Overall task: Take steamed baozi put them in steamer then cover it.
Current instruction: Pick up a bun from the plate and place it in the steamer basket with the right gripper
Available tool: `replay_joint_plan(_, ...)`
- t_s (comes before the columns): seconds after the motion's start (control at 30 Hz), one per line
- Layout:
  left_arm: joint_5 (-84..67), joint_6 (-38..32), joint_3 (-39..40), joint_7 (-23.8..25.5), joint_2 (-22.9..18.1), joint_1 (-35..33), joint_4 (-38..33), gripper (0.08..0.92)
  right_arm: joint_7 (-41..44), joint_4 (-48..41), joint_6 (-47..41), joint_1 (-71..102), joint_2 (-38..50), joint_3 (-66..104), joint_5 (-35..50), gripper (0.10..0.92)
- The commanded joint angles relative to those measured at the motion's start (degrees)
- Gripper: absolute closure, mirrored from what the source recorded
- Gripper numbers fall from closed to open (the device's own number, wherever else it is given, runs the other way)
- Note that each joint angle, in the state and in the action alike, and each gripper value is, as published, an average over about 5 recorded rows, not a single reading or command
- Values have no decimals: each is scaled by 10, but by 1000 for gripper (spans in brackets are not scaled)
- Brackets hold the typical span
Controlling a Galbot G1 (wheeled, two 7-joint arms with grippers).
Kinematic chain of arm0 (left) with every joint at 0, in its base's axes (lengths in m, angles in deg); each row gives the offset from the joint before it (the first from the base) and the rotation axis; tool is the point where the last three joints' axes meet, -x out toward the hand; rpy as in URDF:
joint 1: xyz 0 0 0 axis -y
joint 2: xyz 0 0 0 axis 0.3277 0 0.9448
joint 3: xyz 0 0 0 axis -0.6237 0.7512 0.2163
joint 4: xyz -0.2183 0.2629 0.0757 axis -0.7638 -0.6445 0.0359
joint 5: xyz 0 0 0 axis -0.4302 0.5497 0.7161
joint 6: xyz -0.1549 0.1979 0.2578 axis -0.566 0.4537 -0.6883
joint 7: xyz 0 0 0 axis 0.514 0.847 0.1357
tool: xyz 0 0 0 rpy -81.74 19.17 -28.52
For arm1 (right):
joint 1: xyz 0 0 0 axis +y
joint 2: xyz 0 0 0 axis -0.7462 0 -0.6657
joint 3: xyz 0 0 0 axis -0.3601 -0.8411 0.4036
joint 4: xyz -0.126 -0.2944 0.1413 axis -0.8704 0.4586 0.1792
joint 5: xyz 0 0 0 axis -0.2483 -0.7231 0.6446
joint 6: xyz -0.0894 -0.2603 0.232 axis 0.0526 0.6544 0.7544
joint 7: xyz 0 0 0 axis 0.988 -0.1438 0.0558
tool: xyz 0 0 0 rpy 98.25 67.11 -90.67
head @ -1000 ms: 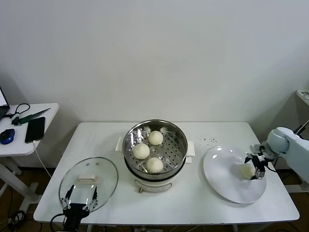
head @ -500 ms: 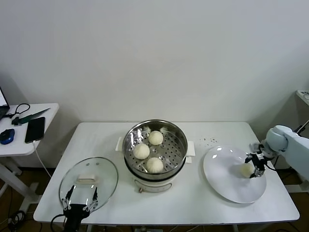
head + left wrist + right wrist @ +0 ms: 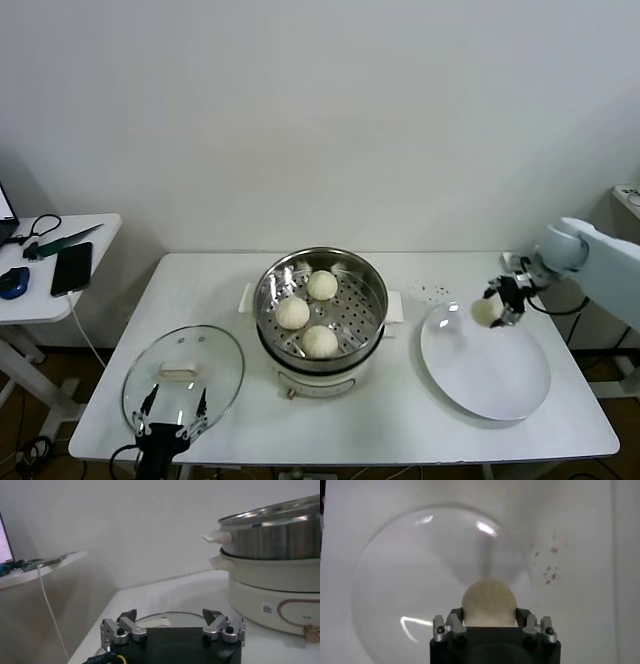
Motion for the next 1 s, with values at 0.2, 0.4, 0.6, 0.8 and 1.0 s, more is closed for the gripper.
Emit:
replay_joint_plan(0.2, 2, -2, 12, 7, -4, 14, -2, 177, -51, 57, -72, -313, -187, -291, 348, 355)
replay_joint_plan(0.4, 2, -9, 17, 10, -1, 19, 8, 177, -79, 84, -93, -356, -266, -332, 438, 355)
replay_joint_plan(0.6, 8, -7, 19, 11, -7, 32, 10, 177, -97, 99, -102, -351, -330, -357, 454, 355)
replay_joint_plan(0.8, 7, -9, 20, 11, -5, 30, 13, 177, -123, 115, -119, -300, -350, -356, 439, 351)
replay_joint_plan(1.0, 4, -10, 16, 11, -4, 29, 16, 177, -136, 112, -132, -249, -355, -346, 403, 347)
